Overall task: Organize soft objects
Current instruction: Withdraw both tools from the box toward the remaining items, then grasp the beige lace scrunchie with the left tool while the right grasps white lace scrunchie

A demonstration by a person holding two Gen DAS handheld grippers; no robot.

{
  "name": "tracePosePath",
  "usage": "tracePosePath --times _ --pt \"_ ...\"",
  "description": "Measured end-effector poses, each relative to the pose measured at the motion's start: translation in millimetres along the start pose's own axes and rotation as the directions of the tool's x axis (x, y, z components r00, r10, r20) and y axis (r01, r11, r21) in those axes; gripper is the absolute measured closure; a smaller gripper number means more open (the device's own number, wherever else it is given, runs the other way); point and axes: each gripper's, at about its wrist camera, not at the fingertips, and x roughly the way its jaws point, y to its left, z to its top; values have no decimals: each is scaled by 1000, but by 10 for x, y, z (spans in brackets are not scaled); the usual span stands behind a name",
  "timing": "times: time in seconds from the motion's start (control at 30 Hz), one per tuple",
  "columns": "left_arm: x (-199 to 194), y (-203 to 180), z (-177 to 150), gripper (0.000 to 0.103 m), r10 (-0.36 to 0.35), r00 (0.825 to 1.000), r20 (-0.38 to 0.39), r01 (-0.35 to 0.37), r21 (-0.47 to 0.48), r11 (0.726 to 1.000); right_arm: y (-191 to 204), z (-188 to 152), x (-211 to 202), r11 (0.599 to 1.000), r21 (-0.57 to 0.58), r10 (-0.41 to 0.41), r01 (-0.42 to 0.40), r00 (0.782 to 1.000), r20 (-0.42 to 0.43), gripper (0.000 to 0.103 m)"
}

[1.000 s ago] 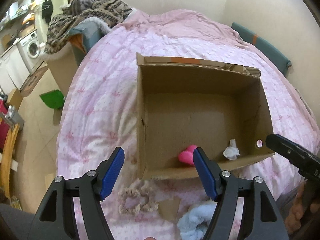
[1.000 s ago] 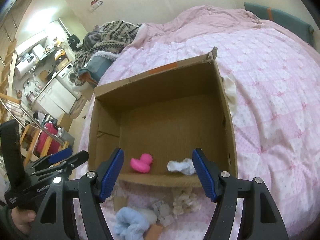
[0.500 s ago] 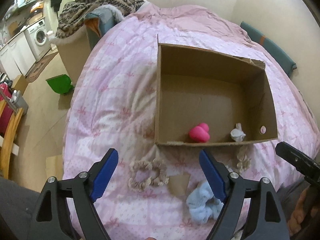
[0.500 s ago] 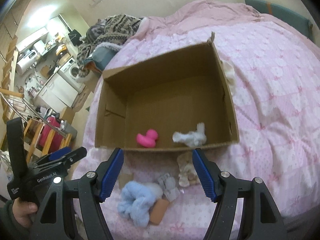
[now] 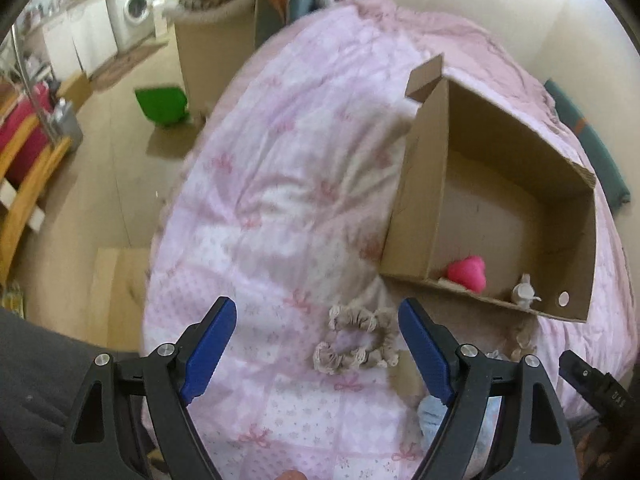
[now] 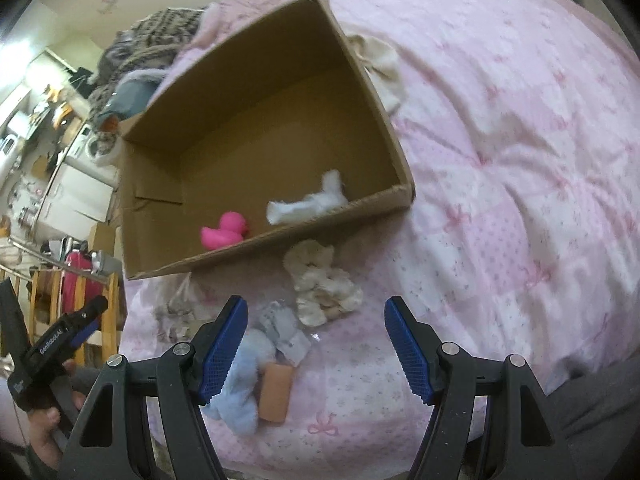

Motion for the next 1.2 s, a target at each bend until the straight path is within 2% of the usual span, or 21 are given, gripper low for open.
tracePosePath --times 0.17,0.27,0.47,0.53,0.63,0.7,0.77,0.83,1.0,1.1,1.2 --pt "322 -70 -79 21 6 993 -121 -4 10 1000 -18 2 39 1000 15 0 0 1000 -16 28" --pt "536 -165 -95 21 -23 983 -182 25 11 1000 -16 17 55 1000 20 3 -3 1000 -19 28" --pt "841 -338 -108 21 -37 962 -269 44 19 999 -19 31 89 1000 20 -2 3 999 -34 28" --pt "890 -386 -119 20 -15 964 -264 25 36 999 -22 30 86 1000 20 -8 8 999 -32 28" --pt "988 -427 -161 20 73 960 -271 -50 91 995 -44 37 94 999 31 -11 12 999 -31 28" --pt "1030 -419 -152 20 104 957 -269 -85 81 993 -59 39 100 999 38 -10 11 999 -31 28" --pt "1020 -339 -140 30 92 959 -269 -84 40 996 -62 39 102 999 40 -7 9 1000 -31 28" --pt "1004 -296 -116 54 90 959 -267 -86 24 996 -70 44 97 999 43 -6 7 1000 -27 28" --pt "949 -338 -119 89 79 963 -258 -70 46 997 -141 74 39 997 78 4 -5 1000 3 28" --pt "877 -363 -118 92 66 964 -256 -57 43 997 -209 85 34 994 108 9 -9 1000 5 28" --pt "678 -349 -107 92 22 970 -243 -14 34 999 -286 95 50 989 144 22 -21 1000 -2 28"
